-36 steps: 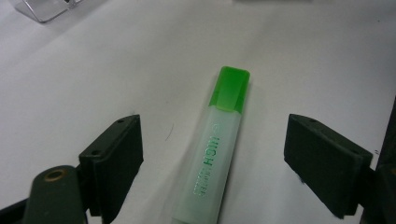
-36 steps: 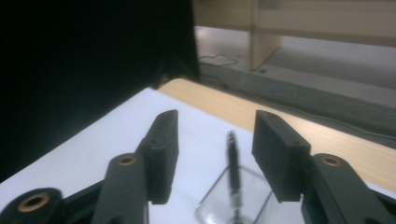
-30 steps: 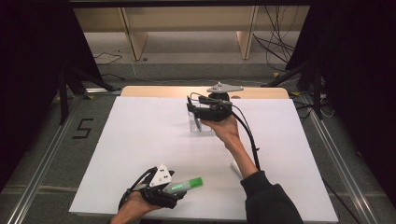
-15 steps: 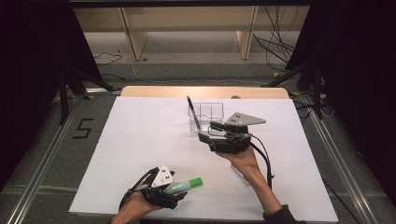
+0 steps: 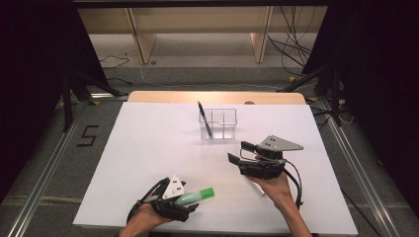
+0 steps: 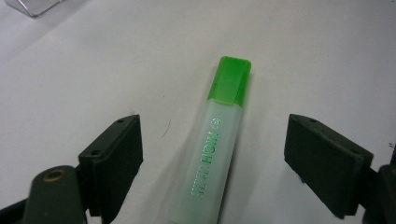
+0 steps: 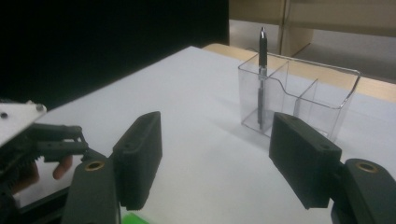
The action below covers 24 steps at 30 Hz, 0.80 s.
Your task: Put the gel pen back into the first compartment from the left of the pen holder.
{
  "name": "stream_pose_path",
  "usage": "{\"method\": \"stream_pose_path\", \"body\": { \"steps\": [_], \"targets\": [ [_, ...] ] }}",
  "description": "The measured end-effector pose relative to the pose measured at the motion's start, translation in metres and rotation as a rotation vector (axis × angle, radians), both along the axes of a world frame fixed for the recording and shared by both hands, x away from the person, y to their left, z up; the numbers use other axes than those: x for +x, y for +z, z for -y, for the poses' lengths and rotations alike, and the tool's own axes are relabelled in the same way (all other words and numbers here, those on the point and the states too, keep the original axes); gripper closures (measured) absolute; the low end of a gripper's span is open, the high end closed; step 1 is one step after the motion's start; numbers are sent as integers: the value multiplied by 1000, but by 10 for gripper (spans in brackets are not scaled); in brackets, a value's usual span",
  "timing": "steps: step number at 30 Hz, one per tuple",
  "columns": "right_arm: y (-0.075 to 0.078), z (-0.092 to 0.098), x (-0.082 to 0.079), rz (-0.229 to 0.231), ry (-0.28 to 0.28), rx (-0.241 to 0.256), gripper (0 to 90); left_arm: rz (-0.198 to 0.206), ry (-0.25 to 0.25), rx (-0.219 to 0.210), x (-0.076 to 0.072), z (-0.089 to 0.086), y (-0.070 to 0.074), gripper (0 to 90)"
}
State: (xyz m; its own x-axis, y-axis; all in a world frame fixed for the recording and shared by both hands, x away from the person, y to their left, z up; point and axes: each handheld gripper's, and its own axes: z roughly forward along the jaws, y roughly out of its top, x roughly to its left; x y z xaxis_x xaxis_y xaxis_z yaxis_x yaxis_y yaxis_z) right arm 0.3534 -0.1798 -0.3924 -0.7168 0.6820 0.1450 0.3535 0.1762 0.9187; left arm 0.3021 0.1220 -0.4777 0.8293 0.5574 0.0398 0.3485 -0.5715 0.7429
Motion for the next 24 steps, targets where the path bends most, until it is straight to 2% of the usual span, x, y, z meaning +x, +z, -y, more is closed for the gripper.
{"method": "stream_pose_path", "body": {
  "steps": [3, 10, 19, 24],
  "targets": [
    [-3, -4, -3, -7, 6, -44, 333, 2, 2, -2, 0, 0, 0, 191],
    [-6, -5, -8, -23, 19, -51, 322, 0, -1, -1, 0, 0, 0, 191],
    [-4, 1, -19, -11, 19, -46, 317, -2, 3, 3, 1, 0, -1, 191],
    [-6, 0, -26, -4, 25, -68, 309, -9, 1, 5, 3, 1, -2, 191]
  ]
}}
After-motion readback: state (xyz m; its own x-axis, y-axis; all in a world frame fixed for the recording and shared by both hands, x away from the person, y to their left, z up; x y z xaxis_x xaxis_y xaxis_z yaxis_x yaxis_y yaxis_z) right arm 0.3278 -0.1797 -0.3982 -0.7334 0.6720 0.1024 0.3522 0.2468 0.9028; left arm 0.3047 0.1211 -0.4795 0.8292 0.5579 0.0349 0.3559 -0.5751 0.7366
